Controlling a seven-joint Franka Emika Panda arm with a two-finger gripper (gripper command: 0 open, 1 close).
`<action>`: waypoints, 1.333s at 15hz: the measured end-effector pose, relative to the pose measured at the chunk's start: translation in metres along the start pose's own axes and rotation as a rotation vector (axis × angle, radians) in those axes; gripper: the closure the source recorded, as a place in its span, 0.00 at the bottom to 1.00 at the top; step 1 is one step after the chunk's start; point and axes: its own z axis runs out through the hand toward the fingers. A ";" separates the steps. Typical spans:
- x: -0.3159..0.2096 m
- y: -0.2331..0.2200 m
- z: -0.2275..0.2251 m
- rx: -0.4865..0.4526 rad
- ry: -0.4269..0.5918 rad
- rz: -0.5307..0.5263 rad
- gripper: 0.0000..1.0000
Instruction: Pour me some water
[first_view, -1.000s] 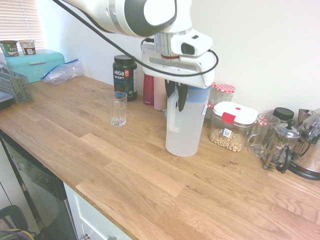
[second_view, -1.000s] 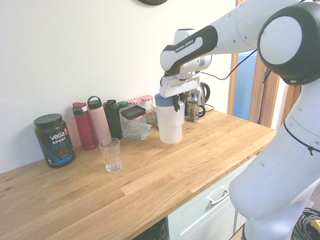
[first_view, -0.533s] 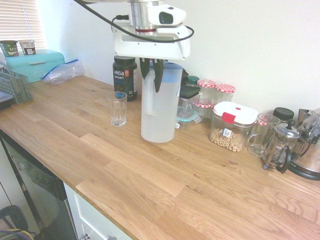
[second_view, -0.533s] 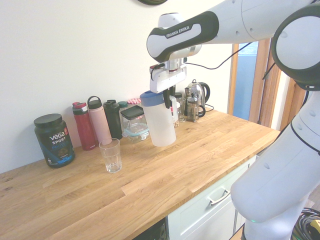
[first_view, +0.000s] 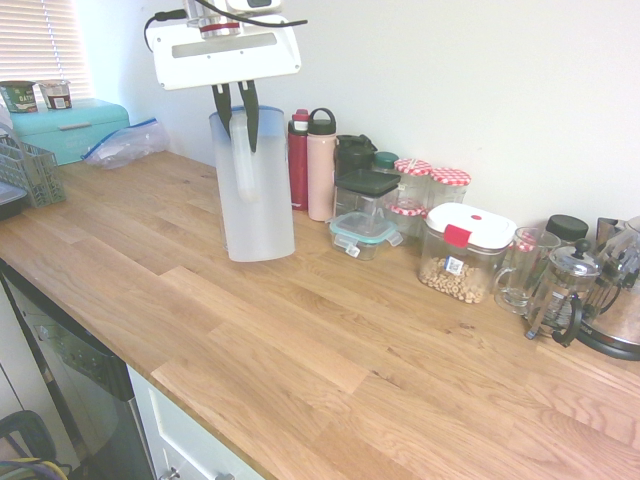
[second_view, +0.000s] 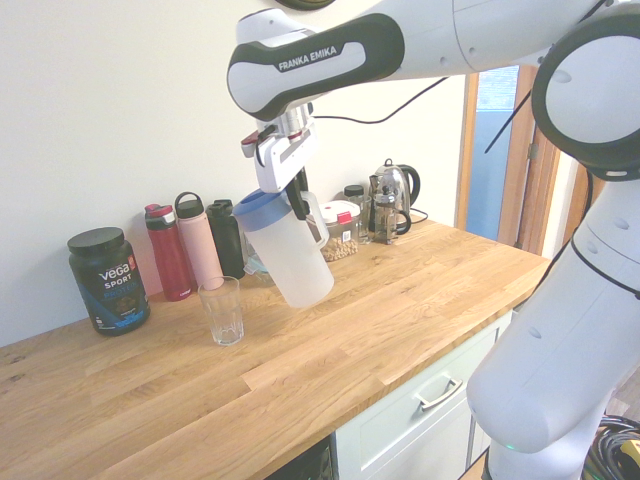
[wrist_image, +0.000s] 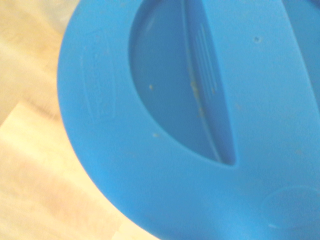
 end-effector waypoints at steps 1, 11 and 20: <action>0.000 -0.009 0.003 -0.030 -0.008 -0.036 1.00; -0.006 -0.051 0.024 -0.275 -0.102 -0.271 1.00; 0.027 -0.095 0.027 -0.388 -0.115 -0.300 1.00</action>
